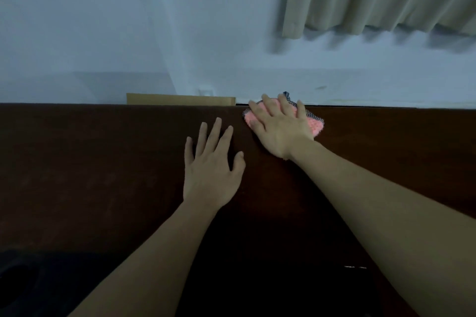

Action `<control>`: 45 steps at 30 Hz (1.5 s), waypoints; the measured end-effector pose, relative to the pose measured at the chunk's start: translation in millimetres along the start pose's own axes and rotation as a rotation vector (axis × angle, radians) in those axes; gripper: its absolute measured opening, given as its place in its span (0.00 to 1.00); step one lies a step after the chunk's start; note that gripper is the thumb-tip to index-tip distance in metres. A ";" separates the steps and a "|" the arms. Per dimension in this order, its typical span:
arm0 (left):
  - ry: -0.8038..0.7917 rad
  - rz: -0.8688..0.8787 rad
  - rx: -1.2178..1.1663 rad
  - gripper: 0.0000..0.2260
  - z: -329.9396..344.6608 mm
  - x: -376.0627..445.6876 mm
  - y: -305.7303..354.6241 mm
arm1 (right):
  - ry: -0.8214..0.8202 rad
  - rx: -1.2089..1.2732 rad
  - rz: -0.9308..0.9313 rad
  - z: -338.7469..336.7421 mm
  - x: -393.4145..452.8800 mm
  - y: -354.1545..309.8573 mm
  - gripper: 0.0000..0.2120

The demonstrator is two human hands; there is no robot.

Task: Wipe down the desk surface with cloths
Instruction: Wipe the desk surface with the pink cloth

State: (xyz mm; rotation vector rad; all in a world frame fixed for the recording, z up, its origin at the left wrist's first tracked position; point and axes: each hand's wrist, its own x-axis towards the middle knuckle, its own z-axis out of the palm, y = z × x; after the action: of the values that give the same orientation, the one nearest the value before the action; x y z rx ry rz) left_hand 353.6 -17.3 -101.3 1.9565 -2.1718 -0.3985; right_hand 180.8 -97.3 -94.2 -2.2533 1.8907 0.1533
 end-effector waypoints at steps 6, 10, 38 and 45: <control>-0.024 0.013 0.120 0.27 -23.4 6.5 -30.2 | -0.024 -0.023 -0.084 11.5 -65.7 -18.7 0.29; -0.064 0.014 0.176 0.27 -44.5 13.0 -75.4 | -0.047 -0.014 -0.121 17.3 -88.9 -28.7 0.27; -0.096 0.046 0.140 0.27 -37.1 20.0 -121.4 | -0.036 -0.060 -0.109 12.3 -35.1 -70.5 0.32; -0.078 0.051 0.141 0.27 -36.8 16.7 -119.8 | 0.022 -0.009 0.026 4.5 29.3 -80.1 0.29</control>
State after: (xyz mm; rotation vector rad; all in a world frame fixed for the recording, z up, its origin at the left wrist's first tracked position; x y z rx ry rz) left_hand 476.3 -47.6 -105.9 1.9829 -2.3524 -0.3275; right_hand 264.9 -111.3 -97.9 -2.2464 1.9344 0.1412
